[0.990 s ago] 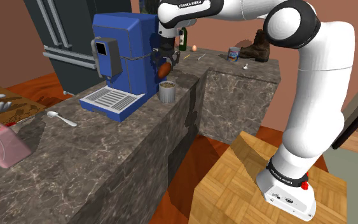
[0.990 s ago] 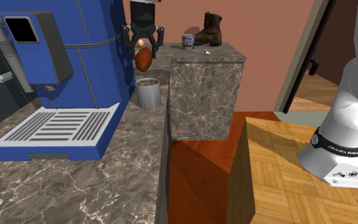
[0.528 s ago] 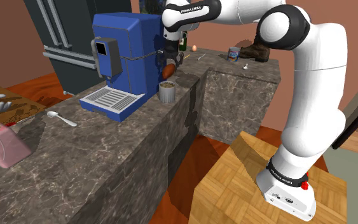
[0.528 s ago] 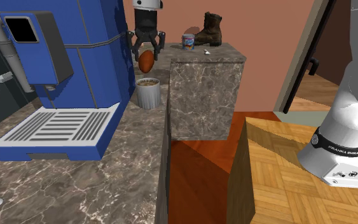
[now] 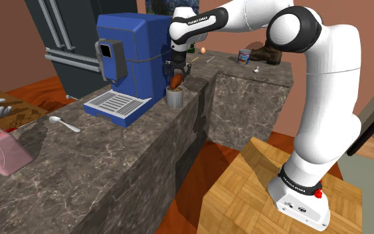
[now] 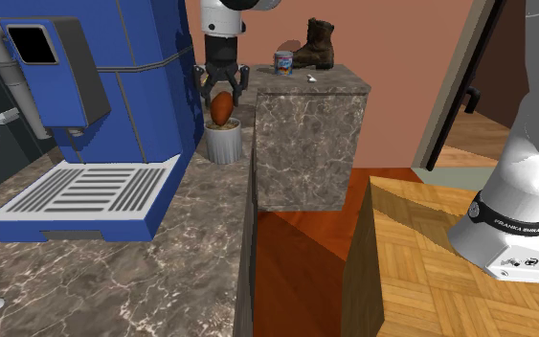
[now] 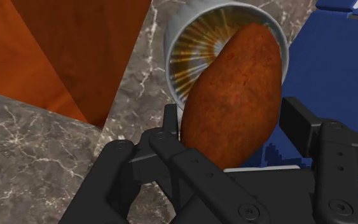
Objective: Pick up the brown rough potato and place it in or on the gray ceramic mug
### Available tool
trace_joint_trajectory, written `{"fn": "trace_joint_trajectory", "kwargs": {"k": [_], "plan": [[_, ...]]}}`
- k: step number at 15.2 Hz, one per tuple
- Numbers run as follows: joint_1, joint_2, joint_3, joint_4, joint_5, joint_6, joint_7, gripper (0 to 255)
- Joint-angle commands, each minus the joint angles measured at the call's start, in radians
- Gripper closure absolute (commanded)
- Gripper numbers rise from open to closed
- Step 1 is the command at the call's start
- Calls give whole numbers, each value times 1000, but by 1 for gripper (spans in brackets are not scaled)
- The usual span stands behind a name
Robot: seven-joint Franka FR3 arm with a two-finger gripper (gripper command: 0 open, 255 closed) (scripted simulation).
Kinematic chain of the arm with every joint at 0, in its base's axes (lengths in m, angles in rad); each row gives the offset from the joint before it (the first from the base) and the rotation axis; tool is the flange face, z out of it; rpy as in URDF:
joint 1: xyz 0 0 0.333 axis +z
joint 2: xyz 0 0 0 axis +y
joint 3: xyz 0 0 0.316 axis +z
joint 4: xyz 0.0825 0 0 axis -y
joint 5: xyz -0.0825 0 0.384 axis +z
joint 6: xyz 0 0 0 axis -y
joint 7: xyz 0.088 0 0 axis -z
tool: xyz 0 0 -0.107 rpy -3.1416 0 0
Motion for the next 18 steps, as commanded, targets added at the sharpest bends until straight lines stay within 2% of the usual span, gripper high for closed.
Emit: {"fn": "trace_joint_trajectory", "kwargs": {"k": [1,9,10,15,18], "plan": [[-1,5,-1,-21,-1,26,-1,255],[-1,5,-1,-22,-1,27,-1,255],[-2,2,-1,-27,0,29,-2,0],[-1,5,-1,-22,-1,28,-1,0],[-4,-21,1,40,5,-61,-4,0]]}}
